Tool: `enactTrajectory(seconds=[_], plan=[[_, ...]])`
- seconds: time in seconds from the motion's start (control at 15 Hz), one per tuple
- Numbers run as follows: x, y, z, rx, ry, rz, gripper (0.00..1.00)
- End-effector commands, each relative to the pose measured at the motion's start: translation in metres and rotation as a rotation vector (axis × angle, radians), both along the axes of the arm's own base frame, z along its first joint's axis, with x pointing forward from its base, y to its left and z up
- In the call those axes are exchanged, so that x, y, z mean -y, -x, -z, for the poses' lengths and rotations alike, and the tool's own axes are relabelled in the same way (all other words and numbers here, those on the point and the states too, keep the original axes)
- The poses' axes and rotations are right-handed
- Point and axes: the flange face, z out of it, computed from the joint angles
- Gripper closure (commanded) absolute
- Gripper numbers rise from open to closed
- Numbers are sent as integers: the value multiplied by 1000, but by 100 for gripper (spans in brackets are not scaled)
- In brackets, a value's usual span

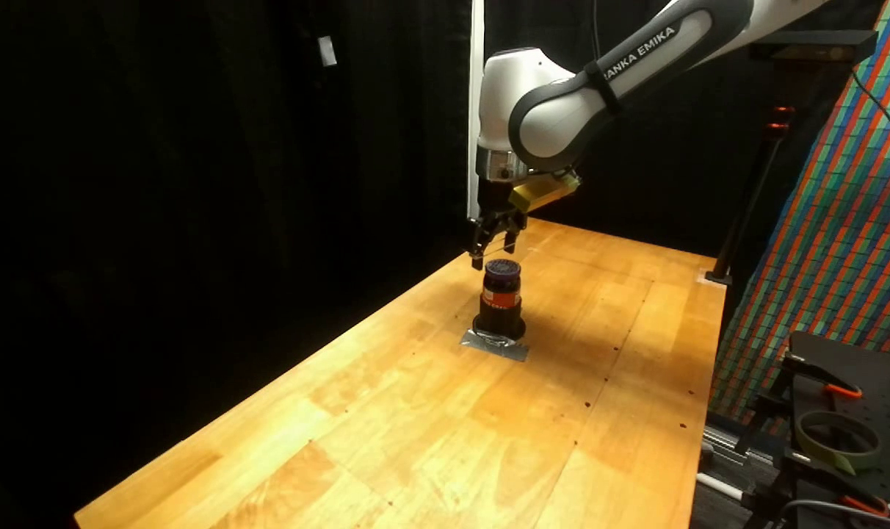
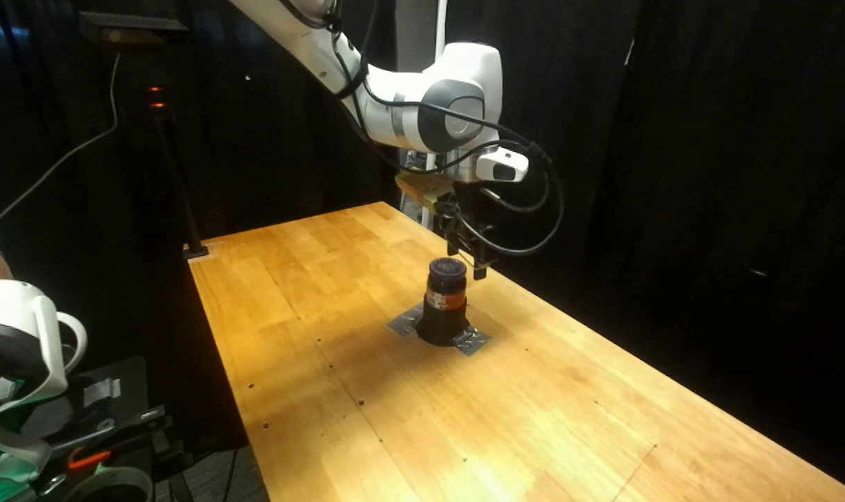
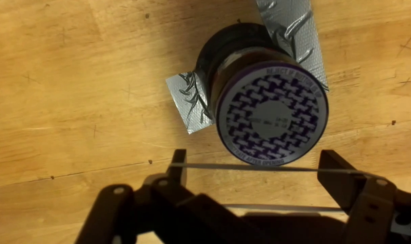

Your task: Put the rubber band around the base of the cup

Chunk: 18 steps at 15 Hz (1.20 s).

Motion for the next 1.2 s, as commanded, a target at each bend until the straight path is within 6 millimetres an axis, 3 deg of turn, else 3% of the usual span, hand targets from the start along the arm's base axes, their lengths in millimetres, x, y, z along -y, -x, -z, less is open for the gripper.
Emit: enactTrajectory(seconds=[0.0,0.53,1.13], plan=[[5,-15,10,-16,-3,9,0],[13,-16,42,-57,14,26,0],[13,11,36,-248,-35,74,0]])
